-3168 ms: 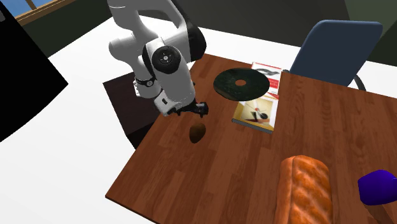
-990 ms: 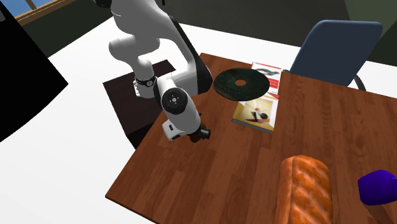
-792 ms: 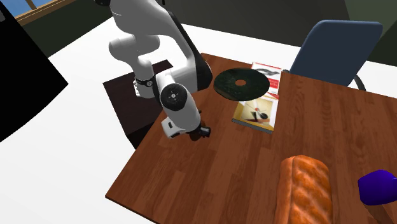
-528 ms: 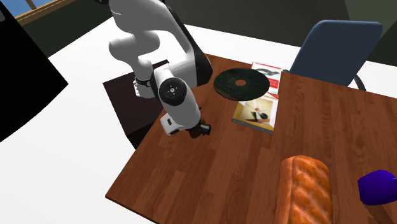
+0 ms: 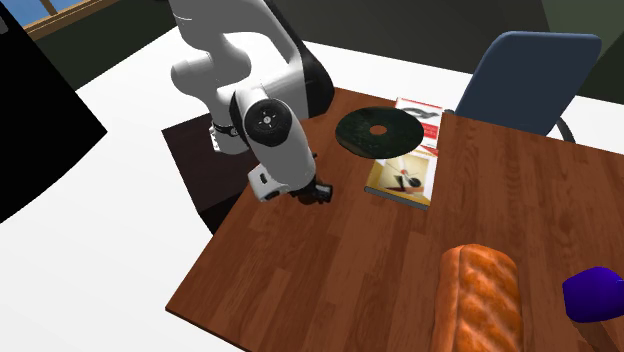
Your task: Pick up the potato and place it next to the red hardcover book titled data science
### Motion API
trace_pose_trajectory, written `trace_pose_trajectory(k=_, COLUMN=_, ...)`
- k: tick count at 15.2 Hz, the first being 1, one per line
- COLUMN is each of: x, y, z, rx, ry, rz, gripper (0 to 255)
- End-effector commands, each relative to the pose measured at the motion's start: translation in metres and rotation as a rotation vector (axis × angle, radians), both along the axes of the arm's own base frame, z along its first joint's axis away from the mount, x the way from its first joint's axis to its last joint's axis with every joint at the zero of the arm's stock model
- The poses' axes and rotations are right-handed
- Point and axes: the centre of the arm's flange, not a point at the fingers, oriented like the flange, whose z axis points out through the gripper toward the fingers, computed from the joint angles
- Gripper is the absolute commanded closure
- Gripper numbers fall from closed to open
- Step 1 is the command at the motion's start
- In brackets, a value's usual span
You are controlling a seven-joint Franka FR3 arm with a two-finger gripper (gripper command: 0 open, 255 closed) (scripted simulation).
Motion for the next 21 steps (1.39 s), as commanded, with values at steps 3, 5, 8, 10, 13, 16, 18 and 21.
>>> trace_pose_trajectory(k=3, x=0.000, y=0.000, z=0.022, rx=0.000, ry=0.000, rz=0.000, gripper=255)
trace_pose_trajectory(k=5, x=0.000, y=0.000, z=0.032, rx=0.000, ry=0.000, rz=0.000, gripper=255)
trace_pose_trajectory(k=8, x=0.000, y=0.000, z=0.048, rx=0.000, ry=0.000, rz=0.000, gripper=255)
trace_pose_trajectory(k=10, x=0.000, y=0.000, z=0.056, rx=0.000, ry=0.000, rz=0.000, gripper=255)
trace_pose_trajectory(k=13, x=-0.020, y=0.034, z=0.056, rx=0.000, ry=0.000, rz=0.000, gripper=255)
trace_pose_trajectory(k=16, x=-0.039, y=0.069, z=0.056, rx=0.000, ry=0.000, rz=0.000, gripper=255)
trace_pose_trajectory(k=18, x=-0.052, y=0.092, z=0.056, rx=0.000, ry=0.000, rz=0.000, gripper=255)
trace_pose_trajectory(k=21, x=-0.072, y=0.126, z=0.056, rx=0.000, ry=0.000, rz=0.000, gripper=255)
